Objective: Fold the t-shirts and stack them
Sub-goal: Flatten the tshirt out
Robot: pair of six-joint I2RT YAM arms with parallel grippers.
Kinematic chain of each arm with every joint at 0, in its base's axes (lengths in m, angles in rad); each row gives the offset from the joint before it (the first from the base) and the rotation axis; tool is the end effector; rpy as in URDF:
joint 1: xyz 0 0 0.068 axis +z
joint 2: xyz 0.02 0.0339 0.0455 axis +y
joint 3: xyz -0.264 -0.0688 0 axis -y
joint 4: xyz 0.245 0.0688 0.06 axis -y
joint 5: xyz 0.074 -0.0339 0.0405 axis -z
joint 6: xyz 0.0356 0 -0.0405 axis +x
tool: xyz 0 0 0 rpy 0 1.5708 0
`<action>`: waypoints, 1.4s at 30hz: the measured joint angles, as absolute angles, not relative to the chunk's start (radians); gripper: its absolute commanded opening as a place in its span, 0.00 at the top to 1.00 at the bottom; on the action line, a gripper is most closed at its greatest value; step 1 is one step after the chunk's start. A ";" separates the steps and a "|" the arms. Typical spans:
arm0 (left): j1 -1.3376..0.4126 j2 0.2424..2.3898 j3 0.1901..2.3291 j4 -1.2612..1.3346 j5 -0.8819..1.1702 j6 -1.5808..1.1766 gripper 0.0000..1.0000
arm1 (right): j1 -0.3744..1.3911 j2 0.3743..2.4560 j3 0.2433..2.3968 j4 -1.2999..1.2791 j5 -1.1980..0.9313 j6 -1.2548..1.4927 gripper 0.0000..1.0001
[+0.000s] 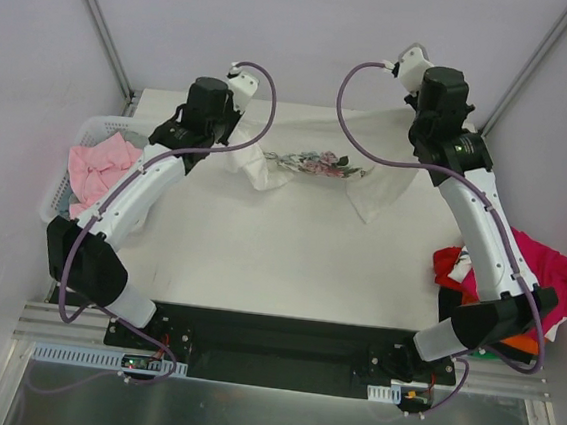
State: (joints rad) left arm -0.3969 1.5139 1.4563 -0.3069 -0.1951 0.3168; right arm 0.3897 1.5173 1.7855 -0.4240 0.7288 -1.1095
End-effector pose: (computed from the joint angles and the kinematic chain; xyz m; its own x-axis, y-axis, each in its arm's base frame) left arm 0.3299 -0.1308 0.3840 -0.2463 0.4346 -0.8663 0.3040 0.8833 0.3567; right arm 0.3102 0.1018 0.4843 -0.3551 -0.8680 -0.3472 0.0162 0.3656 -0.9306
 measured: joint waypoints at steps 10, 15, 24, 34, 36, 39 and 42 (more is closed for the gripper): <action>-0.364 1.493 1.627 -0.270 -0.258 0.369 1.00 | 0.388 1.516 1.778 -0.380 0.725 -1.226 0.99; -0.358 1.470 1.648 -0.266 -0.264 0.386 1.00 | 0.388 1.512 1.792 -0.379 0.718 -1.243 0.99; -0.359 1.460 1.720 -0.271 -0.263 0.432 1.00 | 0.388 1.424 1.834 -0.345 0.688 -1.255 0.99; -0.359 1.434 1.861 -0.267 -0.263 0.467 1.00 | 0.388 1.316 1.837 -0.281 0.648 -1.253 0.99; -0.359 1.426 1.887 -0.267 -0.263 0.477 1.00 | 0.388 1.314 1.841 -0.281 0.646 -1.254 0.99; -0.359 1.411 1.918 -0.267 -0.263 0.492 1.00 | 0.388 1.314 1.847 -0.281 0.643 -1.255 0.99; -0.359 1.392 1.932 -0.267 -0.263 0.501 1.00 | 0.388 1.314 1.858 -0.281 0.642 -1.261 0.99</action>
State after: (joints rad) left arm -0.3592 1.3918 1.9316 -0.2672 -0.2634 0.5014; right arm 0.3882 1.3140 1.8580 -0.2806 0.6418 -1.2606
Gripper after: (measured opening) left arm 0.020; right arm 0.026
